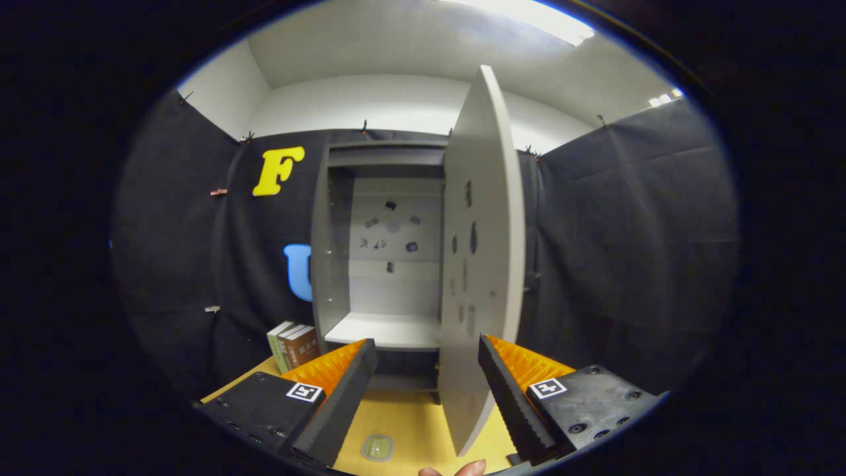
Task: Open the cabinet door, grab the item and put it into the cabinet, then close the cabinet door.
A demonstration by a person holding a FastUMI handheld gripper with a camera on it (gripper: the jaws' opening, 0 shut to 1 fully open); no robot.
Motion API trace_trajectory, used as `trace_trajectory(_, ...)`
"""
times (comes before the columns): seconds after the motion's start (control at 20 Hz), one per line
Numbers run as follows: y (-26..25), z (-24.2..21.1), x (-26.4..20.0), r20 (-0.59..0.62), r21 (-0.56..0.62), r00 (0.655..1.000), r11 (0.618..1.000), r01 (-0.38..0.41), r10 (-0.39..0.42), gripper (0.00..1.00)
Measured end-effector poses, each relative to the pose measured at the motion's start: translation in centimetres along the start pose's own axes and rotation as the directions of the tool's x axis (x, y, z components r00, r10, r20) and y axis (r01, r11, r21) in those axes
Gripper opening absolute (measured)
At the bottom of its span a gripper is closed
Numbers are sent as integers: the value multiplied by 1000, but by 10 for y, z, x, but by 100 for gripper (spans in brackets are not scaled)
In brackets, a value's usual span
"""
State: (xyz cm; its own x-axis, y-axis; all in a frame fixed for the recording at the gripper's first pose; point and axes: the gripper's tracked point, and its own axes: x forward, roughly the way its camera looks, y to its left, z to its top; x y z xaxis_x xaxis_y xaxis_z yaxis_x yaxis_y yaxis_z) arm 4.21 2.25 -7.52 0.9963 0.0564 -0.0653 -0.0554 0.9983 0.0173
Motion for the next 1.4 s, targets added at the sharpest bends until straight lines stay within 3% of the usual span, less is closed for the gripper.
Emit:
trace_trajectory(0.1, 24, -53, 17, -123, 8, 992, 999, -31, 32, 98)
trace_trajectory(0.2, 45, -118, 34, -266, 16, 963, 999, -42, 45, 98)
trace_trajectory(0.45, 83, -282, 62, -548, 75, 831, 995, -62, 93, 98)
trace_trajectory(0.6, 97, -348, 72, -633, 80, 769, 996, -40, 82, 98)
trace_trajectory(0.9, 84, -425, 98, -702, 26, 712, 1000, 14, 8, 98)
trace_trajectory(1.1, 76, -468, 108, -750, 26, 661, 998, 55, -17, 71)
trace_trajectory(1.2, 76, -484, 104, -776, 20, 631, 998, 56, -19, 50)
trace_trajectory(1.25, 76, -483, 107, -759, 14, 651, 999, 44, -19, 42)
trace_trajectory(1.4, 72, -481, 106, -765, -15, 644, 1000, 20, -24, 19)
